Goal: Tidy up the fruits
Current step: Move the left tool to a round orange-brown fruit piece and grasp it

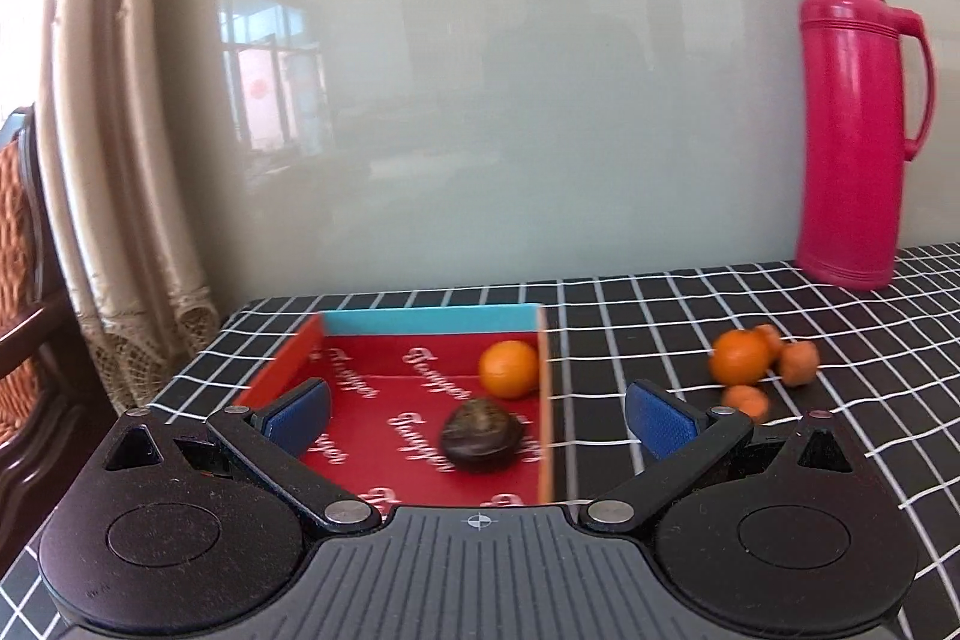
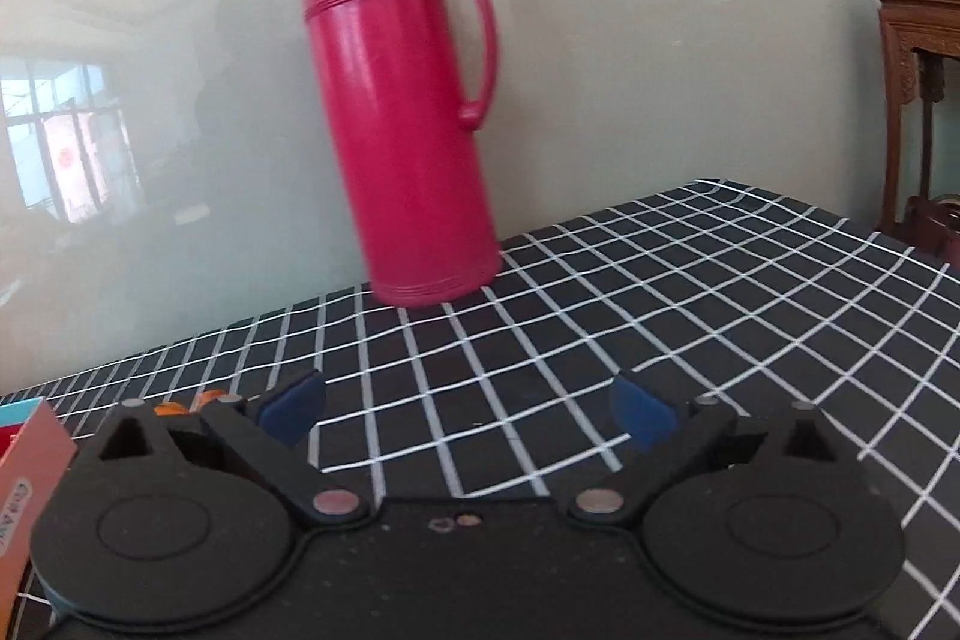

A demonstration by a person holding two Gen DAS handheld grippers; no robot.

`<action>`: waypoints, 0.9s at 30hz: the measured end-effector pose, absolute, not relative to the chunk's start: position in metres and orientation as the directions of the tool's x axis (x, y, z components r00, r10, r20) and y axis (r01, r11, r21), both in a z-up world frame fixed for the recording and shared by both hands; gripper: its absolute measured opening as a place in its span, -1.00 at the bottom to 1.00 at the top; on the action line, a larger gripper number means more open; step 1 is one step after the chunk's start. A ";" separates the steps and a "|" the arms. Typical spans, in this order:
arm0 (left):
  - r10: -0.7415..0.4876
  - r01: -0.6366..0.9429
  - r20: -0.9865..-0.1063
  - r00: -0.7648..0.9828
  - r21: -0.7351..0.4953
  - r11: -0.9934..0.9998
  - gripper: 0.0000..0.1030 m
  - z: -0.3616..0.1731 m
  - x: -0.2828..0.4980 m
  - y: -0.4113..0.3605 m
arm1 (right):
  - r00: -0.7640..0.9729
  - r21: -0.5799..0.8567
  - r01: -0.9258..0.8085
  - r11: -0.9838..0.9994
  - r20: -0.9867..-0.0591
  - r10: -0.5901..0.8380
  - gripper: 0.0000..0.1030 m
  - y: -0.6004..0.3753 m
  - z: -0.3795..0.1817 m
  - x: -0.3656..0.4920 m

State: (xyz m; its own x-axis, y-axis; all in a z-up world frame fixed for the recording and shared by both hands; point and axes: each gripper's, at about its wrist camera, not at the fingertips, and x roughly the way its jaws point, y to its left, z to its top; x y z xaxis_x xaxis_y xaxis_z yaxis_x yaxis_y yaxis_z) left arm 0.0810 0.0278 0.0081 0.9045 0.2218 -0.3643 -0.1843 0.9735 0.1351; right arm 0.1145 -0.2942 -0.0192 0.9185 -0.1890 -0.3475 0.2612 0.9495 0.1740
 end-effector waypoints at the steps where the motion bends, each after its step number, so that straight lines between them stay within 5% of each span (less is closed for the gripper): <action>1: 0.213 -0.176 -0.365 0.906 0.132 0.976 1.00 0.008 0.082 0.024 | 0.919 0.181 0.265 0.947 -0.343 -0.192 0.97 -0.298 -0.019 0.113; 9: 0.084 -0.079 -0.390 0.917 0.029 0.996 1.00 0.009 0.090 0.000 | 0.918 0.175 0.296 0.939 -0.324 -0.229 0.98 -0.316 -0.019 0.102; 27: -0.013 0.046 -0.474 0.881 0.057 0.997 1.00 -0.022 0.140 -0.067 | 0.899 0.089 0.350 0.932 -0.312 -0.307 0.99 -0.330 -0.022 0.104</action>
State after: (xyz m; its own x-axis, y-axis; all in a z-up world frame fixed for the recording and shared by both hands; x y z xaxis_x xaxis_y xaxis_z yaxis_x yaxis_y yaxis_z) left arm 0.1398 -0.0673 -0.0218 0.8806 -0.0132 -0.4737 0.0456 0.9973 0.0568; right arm 0.1042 -0.3299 -0.0224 0.8991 -0.3075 -0.3117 0.3499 0.9325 0.0895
